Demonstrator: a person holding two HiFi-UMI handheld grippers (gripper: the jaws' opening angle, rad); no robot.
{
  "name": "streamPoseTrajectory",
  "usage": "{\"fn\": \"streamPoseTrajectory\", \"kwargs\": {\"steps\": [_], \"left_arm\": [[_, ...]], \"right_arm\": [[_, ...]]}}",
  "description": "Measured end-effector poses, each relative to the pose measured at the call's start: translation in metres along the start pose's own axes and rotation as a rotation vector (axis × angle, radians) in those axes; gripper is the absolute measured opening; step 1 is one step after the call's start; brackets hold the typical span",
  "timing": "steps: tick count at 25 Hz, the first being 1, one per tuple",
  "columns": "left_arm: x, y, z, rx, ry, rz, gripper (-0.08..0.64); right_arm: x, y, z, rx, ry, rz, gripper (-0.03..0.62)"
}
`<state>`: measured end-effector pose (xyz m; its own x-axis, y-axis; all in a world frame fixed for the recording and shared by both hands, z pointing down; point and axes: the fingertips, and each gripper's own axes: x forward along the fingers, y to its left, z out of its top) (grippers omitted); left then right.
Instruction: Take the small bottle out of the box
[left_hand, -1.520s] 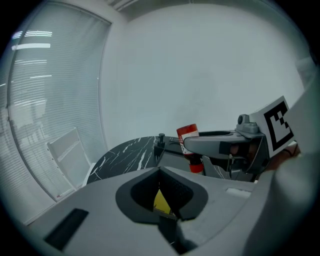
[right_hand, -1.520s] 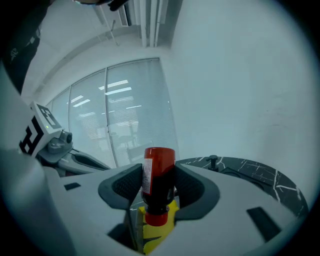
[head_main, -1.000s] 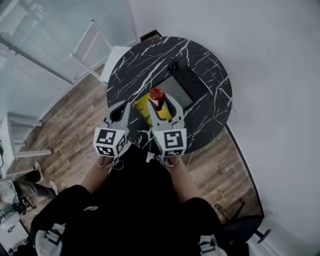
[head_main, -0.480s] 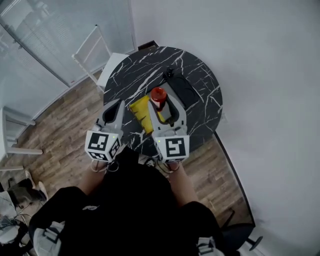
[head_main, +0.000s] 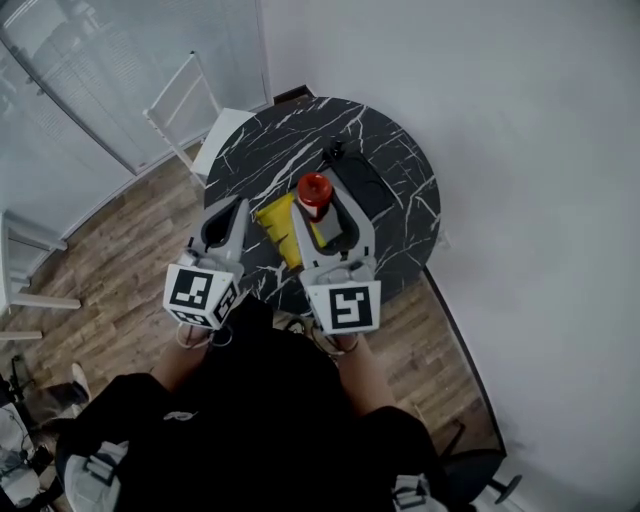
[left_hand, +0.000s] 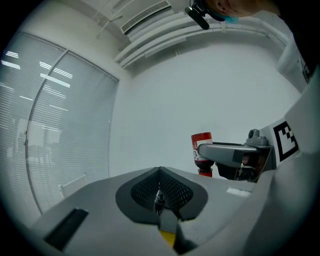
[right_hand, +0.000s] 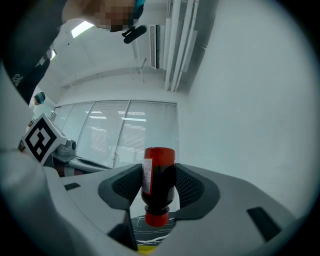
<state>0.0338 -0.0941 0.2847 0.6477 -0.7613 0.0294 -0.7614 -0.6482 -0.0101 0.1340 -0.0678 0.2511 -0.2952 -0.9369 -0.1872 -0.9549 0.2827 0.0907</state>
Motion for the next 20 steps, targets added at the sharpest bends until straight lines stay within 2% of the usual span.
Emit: {"fn": "streamPoseTrajectory", "kwargs": {"steps": [8, 15, 20], "left_arm": [[0.007, -0.003, 0.007, 0.010, 0.002, -0.009, -0.002], [0.014, -0.029, 0.012, 0.003, -0.001, -0.056, -0.002], [0.014, -0.033, 0.014, 0.021, -0.002, -0.044, -0.002]], "right_arm": [[0.000, -0.007, 0.007, -0.009, 0.002, -0.006, 0.193], [-0.016, -0.024, 0.015, -0.006, -0.017, -0.022, 0.193], [-0.022, -0.027, 0.017, -0.013, -0.021, -0.022, 0.193]]}}
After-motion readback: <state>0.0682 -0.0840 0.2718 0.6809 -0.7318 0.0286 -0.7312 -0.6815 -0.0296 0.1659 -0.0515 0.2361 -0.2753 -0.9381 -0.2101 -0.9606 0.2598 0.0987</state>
